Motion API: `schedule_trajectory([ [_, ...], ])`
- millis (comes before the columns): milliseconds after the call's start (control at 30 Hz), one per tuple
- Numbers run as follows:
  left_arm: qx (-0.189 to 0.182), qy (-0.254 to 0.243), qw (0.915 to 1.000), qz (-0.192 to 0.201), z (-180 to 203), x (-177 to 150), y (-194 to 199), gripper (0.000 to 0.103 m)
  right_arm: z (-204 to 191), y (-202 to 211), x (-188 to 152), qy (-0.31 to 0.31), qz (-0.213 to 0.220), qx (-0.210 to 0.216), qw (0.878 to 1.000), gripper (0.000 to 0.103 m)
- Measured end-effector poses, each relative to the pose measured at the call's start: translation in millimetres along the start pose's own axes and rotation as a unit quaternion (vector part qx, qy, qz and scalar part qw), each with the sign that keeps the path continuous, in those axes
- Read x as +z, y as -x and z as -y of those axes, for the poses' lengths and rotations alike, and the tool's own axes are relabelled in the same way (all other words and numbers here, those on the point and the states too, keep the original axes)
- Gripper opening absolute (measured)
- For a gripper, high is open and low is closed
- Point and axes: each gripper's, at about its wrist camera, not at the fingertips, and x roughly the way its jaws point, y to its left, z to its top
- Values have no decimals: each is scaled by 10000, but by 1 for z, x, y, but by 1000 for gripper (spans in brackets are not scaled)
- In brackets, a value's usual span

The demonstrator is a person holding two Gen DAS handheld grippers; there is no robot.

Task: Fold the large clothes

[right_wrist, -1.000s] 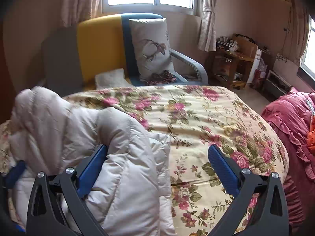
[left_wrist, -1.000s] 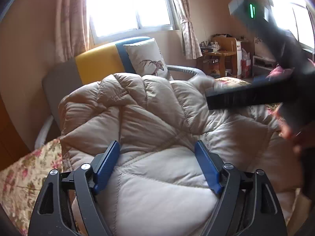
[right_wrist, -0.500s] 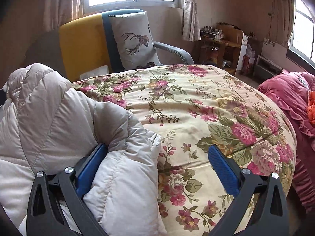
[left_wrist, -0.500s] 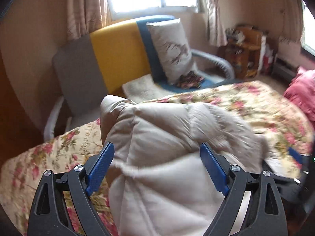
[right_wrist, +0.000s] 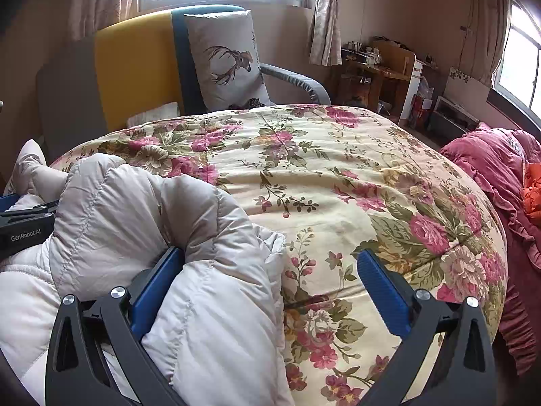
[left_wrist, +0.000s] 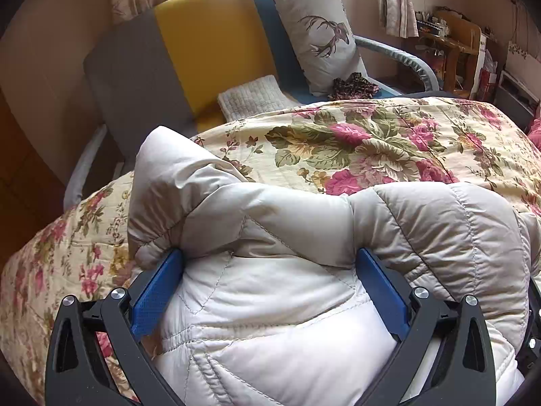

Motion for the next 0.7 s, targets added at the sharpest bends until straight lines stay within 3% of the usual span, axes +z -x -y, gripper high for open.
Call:
schedule_trajectory([
  [133, 17, 50, 10000, 82, -3, -2, 0, 100, -1, -3, 0, 23, 20, 29, 10000, 101],
  [267, 112, 184, 9994, 264, -9, -16, 27, 100, -3, 1, -4, 175, 193, 28, 9997, 101],
  [467, -854, 692, 9931, 409, -22, -64, 97, 100, -2, 2, -5, 156, 257, 15, 9995, 101],
  [633, -514, 512, 9939, 832, -6, -98, 110, 100, -1, 12, 2, 524, 176, 105, 9984, 101],
  [700, -433, 356, 9943, 905, 1, -101, 112, 100, 3, 28, 9, 826, 150, -71, 9964, 101],
])
